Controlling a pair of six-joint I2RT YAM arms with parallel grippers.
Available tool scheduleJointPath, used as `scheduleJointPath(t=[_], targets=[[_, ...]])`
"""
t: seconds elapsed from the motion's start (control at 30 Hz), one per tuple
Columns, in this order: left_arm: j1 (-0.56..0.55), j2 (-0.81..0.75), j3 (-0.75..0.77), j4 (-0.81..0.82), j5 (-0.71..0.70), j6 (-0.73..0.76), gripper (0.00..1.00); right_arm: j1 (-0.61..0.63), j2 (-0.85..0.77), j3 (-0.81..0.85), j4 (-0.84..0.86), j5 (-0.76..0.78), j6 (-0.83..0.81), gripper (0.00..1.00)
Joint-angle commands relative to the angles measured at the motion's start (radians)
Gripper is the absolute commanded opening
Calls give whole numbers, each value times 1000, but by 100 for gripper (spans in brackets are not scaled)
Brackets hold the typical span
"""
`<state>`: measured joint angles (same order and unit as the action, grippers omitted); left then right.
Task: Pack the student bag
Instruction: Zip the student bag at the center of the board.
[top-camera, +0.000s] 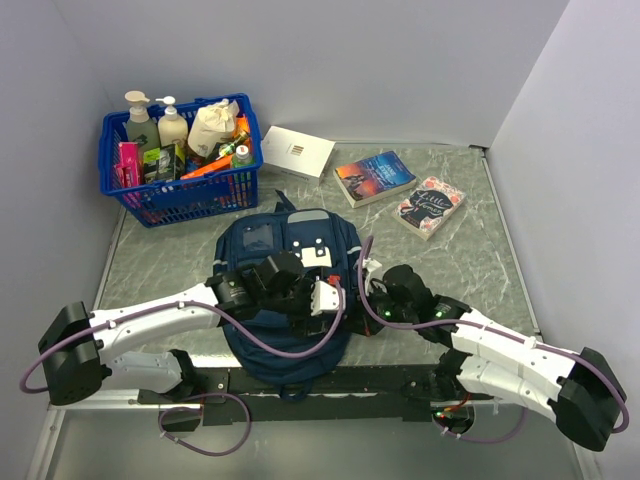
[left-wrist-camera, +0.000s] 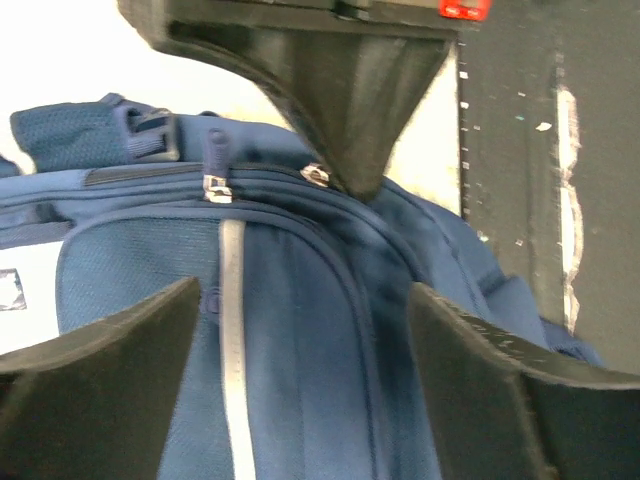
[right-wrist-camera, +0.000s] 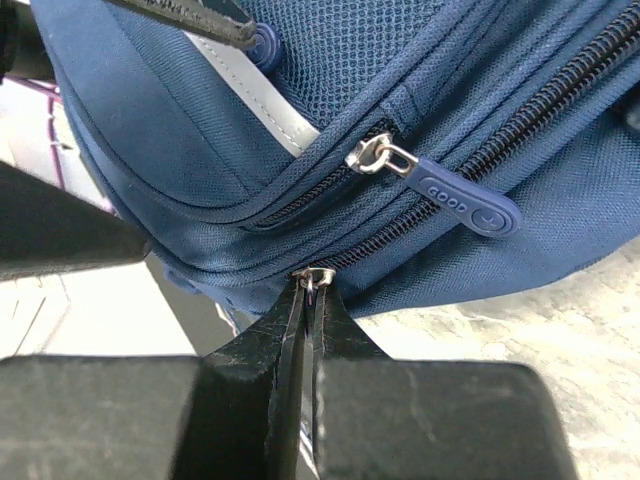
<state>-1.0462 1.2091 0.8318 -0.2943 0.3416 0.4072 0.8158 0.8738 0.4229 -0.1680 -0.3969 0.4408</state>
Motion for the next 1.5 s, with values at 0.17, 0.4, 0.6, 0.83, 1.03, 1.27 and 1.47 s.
scheduleJointPath(t=[0.17,0.4,0.6,0.83,1.03,1.27,1.47], targets=[[-34,12,-71,135,-181,-4,49,11,-13,16,87,-56,6,0],[-52,-2,-86,122,-148,15,28,11,-16,30,74,-62,-1,0],[-54,-22,-99,142,-190,31,1,6,-12,37,38,-31,-8,0],[-52,-51,-74,-35,-61,145,1,-43,-27,27,-18,10,1,0],[-41,-92,-80,-144,69,254,1,-75,-7,16,-44,17,6,0],[-17,-108,-37,-331,186,442,1,-147,25,59,-73,-3,-49,0],[-11,-123,-11,-460,229,564,1,-239,119,119,-82,10,-94,0]])
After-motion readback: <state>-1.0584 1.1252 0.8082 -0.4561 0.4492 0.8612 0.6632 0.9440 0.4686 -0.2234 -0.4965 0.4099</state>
